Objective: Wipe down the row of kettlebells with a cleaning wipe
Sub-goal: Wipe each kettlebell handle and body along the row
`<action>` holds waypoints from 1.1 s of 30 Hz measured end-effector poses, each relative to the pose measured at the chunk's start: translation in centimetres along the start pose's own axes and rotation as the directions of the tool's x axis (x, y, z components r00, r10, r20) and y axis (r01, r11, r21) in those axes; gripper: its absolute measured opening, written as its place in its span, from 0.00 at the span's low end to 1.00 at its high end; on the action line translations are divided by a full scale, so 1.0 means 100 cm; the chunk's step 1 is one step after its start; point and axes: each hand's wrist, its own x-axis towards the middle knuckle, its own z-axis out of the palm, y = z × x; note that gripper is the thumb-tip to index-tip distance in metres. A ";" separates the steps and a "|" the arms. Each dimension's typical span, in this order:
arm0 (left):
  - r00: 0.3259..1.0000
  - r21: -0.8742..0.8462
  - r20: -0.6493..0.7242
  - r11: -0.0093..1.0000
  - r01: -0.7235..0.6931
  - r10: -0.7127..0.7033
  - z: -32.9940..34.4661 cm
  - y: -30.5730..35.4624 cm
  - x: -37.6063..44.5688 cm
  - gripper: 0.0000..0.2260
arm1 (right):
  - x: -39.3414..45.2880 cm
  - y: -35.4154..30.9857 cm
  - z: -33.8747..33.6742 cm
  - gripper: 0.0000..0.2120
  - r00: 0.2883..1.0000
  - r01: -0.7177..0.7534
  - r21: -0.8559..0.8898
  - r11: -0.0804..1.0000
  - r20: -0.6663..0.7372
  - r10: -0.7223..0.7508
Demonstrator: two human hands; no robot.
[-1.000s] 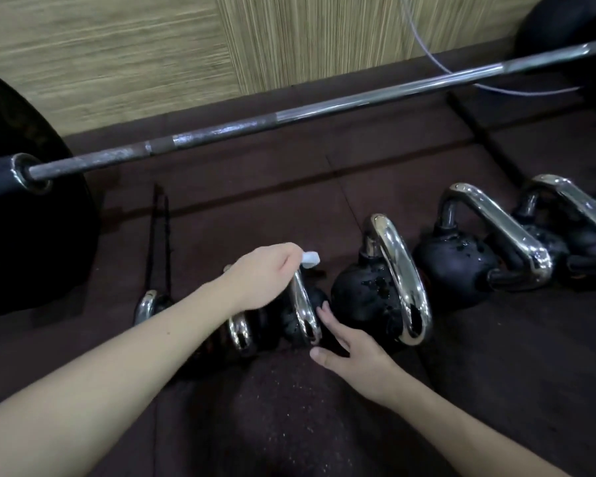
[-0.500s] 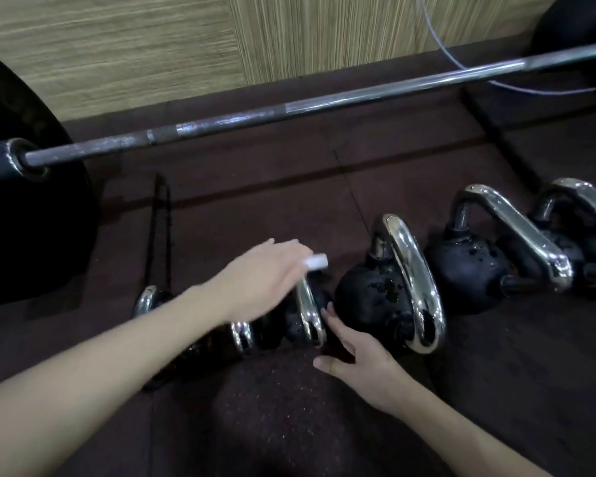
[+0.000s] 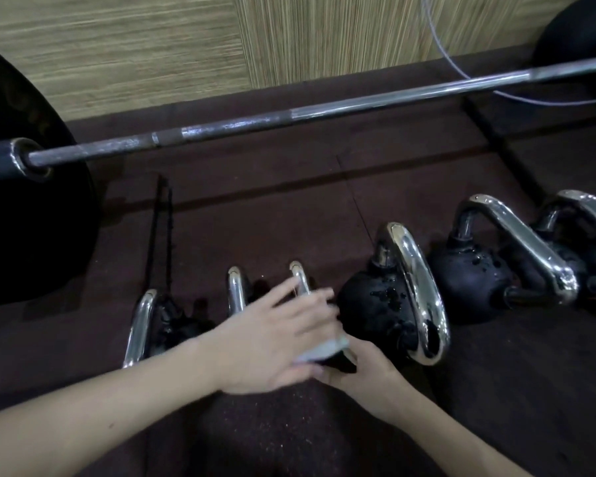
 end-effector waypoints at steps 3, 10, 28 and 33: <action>0.953 -0.340 0.046 0.892 0.297 -0.299 -0.013 -0.033 0.027 0.29 | 0.001 0.002 -0.001 0.45 1.000 -0.017 0.010 1.000 0.012 0.016; 0.680 -0.803 0.476 0.039 0.594 -0.558 -0.020 -0.050 0.072 0.37 | -0.003 -0.002 -0.004 0.47 0.999 -0.019 -0.050 0.999 0.042 0.021; 0.924 -0.158 -0.012 0.913 0.377 -0.383 -0.010 -0.007 0.017 0.26 | 0.001 -0.001 -0.001 0.49 1.000 -0.010 -0.067 0.998 -0.009 0.010; 0.684 -0.583 0.379 0.414 0.699 -0.623 -0.031 -0.037 0.059 0.21 | -0.002 -0.002 -0.003 0.49 0.999 -0.012 -0.090 0.996 0.039 0.016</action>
